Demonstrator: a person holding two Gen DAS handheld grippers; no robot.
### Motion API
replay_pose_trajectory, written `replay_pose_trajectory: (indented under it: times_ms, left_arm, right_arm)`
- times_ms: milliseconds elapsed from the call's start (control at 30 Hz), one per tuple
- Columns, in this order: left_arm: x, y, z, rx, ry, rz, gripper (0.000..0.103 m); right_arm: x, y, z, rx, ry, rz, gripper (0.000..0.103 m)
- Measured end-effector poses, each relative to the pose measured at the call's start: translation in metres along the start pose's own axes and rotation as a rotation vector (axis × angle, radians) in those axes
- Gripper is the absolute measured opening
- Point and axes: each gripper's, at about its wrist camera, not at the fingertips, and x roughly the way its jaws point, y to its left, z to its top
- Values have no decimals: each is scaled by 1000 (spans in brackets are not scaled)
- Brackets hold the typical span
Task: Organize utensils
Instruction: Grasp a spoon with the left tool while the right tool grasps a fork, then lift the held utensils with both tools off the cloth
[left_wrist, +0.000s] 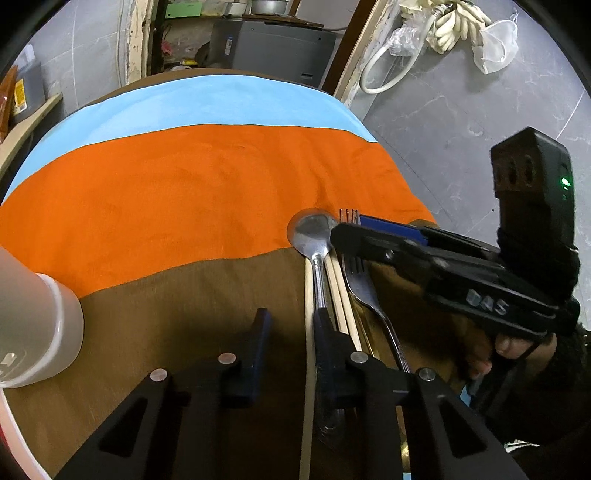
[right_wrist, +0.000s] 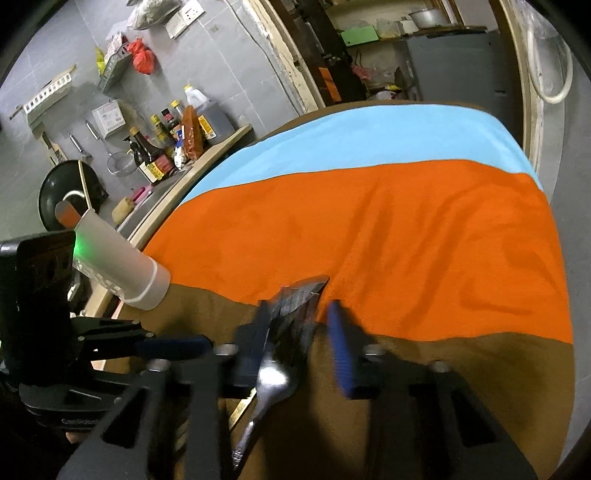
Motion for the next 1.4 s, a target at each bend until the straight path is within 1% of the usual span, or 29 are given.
replay_pose_trajectory:
  times_ms: [33,67,100,200,333,567,633,767,867,967,1033,1100,1167,1267,1367,1400]
  left_arm:
    - [0,0,0,0,1,-1,22]
    - [-1,0,-1,0,2,10,16]
    - [0,1,-1,0,13,19,11]
    - [-1,5,-3,-14,21,15,9]
    - [1,4,0,1,29,24,9]
    - [16,4,27,20,68,38,9]
    - [17,3,29,32,78,41,9]
    - [13,-2,26,54,85,59,5]
    - [7,1,21,16,76,60,5]
    - [-5,6,10,-32,46,51,5]
    - [-18,8,0,-48,13,38,5]
    - [-33,9,-7,-58,-35,13,5]
    - [-56,10,-16,-73,-104,-27,5]
    - [-81,13,-23,-89,-174,-55,5]
    - [-101,23,-27,-130,-206,-98,5]
    - [-108,27,-28,-141,-213,-97,5]
  right_arm:
    - [-2,-1,-1,9,-6,6,20]
    - [-2,-1,-2,14,-9,6,17]
    - [-5,-2,-4,20,-14,9,9]
    - [-12,-5,-9,37,-22,2,7]
    - [-23,-12,-16,78,-31,-20,7]
    - [-20,-13,-19,90,1,-34,7]
    - [-21,-13,-19,94,11,-40,7]
    - [-27,-9,-20,89,18,-60,6]
    - [-36,-3,-20,85,6,-84,4]
    - [-50,2,-24,91,-17,-113,2]
    - [-62,8,-26,92,-45,-140,2]
    - [-74,16,-27,83,-79,-165,2]
    - [-87,23,-27,76,-110,-188,2]
    - [-102,38,-26,67,-149,-239,2]
    - [-113,53,-27,59,-170,-301,2]
    - [-116,59,-28,61,-176,-316,2]
